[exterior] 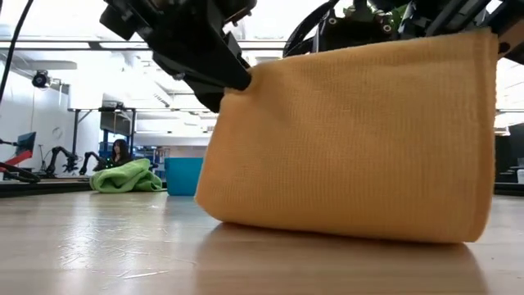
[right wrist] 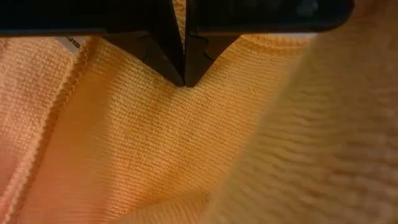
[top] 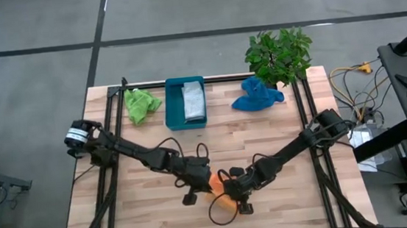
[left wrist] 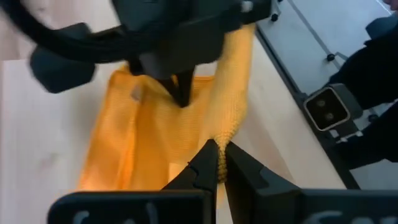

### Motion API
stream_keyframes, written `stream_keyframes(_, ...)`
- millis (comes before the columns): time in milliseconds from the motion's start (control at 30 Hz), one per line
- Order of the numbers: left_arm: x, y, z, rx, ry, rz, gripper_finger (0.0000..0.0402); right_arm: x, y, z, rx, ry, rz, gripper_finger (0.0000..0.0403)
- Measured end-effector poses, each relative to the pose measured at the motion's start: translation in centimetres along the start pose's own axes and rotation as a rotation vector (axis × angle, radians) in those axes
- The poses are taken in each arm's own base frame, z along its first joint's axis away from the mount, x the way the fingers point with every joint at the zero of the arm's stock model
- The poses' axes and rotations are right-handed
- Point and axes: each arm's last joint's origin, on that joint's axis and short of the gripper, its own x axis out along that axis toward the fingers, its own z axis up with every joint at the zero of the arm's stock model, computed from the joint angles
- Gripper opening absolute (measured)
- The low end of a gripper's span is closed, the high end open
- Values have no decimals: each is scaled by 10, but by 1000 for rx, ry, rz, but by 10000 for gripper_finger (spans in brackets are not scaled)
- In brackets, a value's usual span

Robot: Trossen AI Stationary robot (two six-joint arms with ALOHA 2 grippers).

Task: Fold microfiber towels
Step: Fold the orange microfiber cloth

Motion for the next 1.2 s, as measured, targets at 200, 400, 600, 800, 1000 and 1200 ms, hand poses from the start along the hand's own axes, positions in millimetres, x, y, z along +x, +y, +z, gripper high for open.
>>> stream_keyframes(200,-3,14,2,5,-11,41,0,0,1,0,-16,4,5,8)
stream_keyframes(400,-3,21,2,41,-8,61,0,0,1,-1,-12,10,14,8)
stream_keyframes(600,11,27,-9,28,39,70,0,-6,1,-2,38,21,-3,8)
stream_keyframes(800,16,31,-10,29,21,90,0,-21,2,-1,64,20,-44,8)
stream_keyframes(1000,15,35,-9,28,9,124,0,-34,5,4,78,63,-96,8)
stream_keyframes(1200,19,38,-13,47,25,128,0,-53,6,9,107,102,-258,8)
